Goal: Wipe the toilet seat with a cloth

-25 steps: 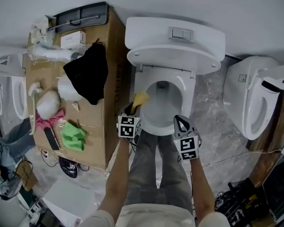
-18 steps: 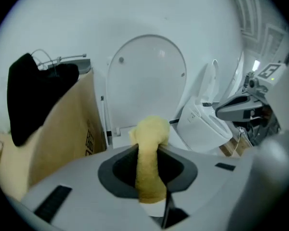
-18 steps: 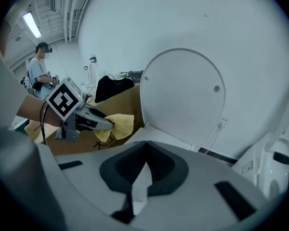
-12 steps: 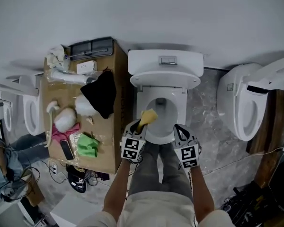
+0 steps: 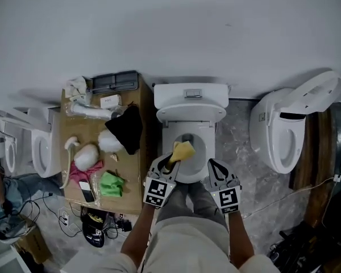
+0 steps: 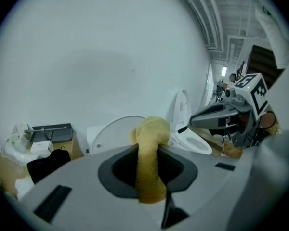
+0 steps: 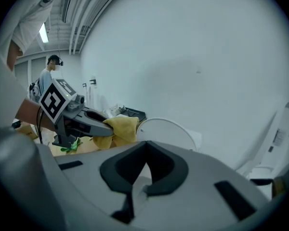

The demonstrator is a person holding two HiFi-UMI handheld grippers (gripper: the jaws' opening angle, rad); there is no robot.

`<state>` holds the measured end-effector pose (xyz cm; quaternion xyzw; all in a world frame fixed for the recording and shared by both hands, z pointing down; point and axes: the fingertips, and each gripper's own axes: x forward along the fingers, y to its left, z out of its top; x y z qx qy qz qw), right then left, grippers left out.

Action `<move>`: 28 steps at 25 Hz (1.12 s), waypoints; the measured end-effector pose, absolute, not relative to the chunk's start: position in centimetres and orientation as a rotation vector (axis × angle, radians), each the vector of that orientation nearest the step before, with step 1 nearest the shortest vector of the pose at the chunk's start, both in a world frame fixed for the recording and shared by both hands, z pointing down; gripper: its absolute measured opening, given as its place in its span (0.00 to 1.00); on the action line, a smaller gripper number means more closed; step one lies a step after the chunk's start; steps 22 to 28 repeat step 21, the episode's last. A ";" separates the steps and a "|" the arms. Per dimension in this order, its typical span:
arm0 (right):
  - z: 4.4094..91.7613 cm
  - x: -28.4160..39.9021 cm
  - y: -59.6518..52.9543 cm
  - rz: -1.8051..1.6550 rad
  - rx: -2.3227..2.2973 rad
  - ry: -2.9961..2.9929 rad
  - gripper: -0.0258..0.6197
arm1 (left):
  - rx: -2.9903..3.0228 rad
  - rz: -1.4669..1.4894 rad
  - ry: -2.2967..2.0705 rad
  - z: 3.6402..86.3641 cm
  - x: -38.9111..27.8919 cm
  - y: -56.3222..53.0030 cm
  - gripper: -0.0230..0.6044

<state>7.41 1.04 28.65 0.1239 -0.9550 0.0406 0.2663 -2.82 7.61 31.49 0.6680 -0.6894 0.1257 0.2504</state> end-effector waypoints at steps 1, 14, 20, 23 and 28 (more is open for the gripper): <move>27.5 7.6 1.0 0.106 0.358 -2.587 0.05 | 1.844 0.342 -1.875 30.3 -2.6 7.6 0.19; 19.7 5.9 1.8 -0.024 0.488 -2.662 0.05 | 2.018 0.217 -1.986 20.3 -4.4 7.9 0.19; 17.3 5.3 2.5 -0.054 0.494 -2.691 0.05 | 2.033 0.189 -2.022 17.9 -4.6 8.4 0.19; 17.1 5.2 2.6 -0.055 0.495 -2.693 0.05 | 2.034 0.184 -2.026 17.5 -4.6 8.4 0.19; 17.1 5.2 2.6 -0.055 0.495 -2.693 0.05 | 2.034 0.184 -2.026 17.5 -4.6 8.4 0.19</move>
